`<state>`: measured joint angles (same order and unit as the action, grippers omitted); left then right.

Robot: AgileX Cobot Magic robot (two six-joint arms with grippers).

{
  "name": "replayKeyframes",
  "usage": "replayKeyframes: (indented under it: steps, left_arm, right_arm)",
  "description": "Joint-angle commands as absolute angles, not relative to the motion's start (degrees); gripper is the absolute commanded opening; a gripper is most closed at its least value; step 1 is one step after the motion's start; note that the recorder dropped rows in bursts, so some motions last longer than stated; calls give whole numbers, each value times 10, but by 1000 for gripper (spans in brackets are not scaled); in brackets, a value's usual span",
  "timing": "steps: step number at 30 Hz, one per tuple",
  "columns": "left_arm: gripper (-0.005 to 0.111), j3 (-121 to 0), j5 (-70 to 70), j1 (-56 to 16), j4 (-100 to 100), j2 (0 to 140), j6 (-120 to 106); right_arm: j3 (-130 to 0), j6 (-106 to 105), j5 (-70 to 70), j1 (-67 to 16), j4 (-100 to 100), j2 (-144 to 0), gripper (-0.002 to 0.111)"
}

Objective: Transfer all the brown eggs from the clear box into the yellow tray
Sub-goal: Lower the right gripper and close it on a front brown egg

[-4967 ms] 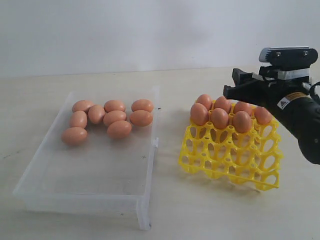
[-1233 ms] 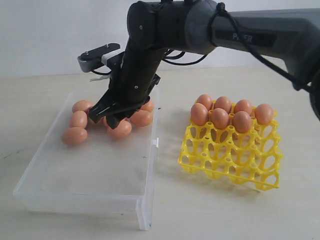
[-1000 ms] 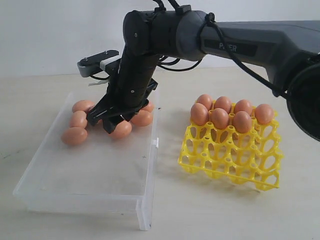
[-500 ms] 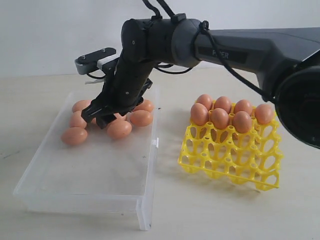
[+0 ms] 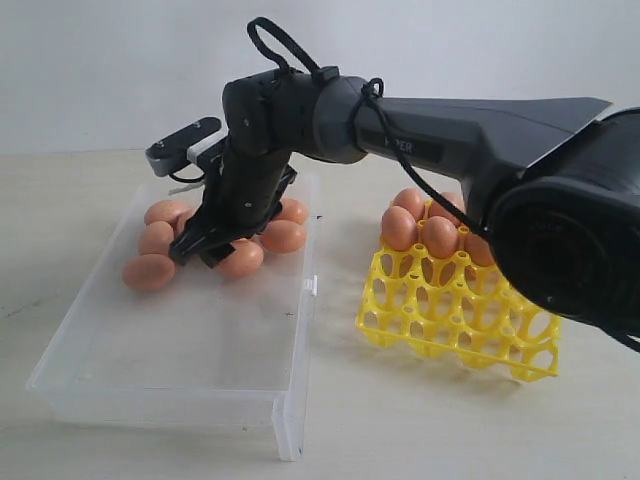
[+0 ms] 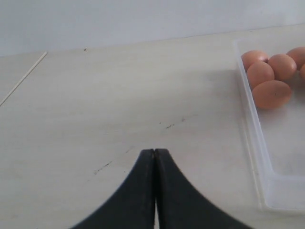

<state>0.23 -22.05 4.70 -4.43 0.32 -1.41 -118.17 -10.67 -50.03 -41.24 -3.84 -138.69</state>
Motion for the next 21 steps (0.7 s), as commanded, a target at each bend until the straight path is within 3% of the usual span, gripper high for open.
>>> replayKeyframes:
  steps: [1,21]
  left_arm:
    - [0,0,-217,44,-40,0,-13]
    - [0,0,-217,44,-40,0,-13]
  right_arm:
    - [-1189,-102,-501,-413,-18,-1395,58]
    - [-1184,-99,-512,-415,-54,-1418,54]
